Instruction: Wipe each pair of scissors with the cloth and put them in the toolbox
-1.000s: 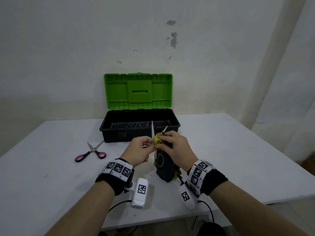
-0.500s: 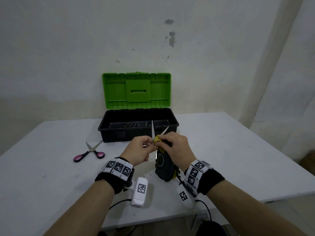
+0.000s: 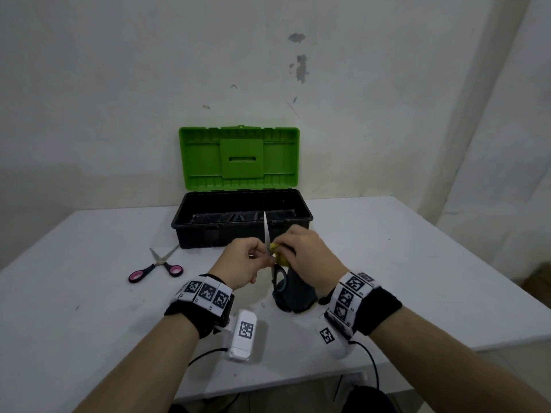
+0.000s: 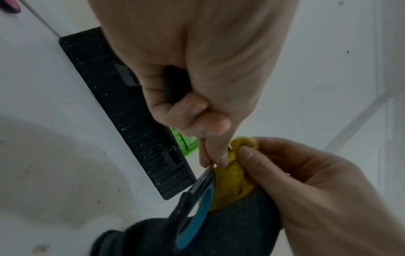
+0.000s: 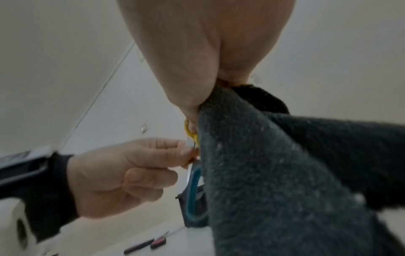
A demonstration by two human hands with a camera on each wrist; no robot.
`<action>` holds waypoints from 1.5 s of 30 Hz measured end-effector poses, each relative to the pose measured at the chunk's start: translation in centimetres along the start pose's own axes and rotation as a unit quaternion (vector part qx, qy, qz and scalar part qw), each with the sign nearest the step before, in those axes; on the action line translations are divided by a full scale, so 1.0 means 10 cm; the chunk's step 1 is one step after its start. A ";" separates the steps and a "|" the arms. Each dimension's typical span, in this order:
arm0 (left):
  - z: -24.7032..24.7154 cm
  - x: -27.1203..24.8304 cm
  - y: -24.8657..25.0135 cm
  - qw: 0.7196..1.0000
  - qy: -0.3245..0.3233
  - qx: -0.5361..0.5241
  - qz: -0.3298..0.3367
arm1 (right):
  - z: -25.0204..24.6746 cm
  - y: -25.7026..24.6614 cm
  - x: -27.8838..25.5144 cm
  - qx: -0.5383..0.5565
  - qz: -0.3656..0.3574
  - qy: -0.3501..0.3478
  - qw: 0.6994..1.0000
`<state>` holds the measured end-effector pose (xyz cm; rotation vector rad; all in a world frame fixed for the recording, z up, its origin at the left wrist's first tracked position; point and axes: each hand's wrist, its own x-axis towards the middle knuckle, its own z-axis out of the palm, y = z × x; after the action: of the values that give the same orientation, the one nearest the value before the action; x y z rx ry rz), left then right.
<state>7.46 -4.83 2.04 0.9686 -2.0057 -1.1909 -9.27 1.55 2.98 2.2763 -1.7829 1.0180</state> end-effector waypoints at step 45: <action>-0.04 -0.06 0.02 0.986 -0.014 -0.158 -0.057 | -0.27 0.17 0.08 0.017 -0.008 0.153 0.988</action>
<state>8.03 -4.48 2.31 0.9183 -1.7292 -1.5373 -11.89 1.55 4.99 2.0128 -1.6303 1.3222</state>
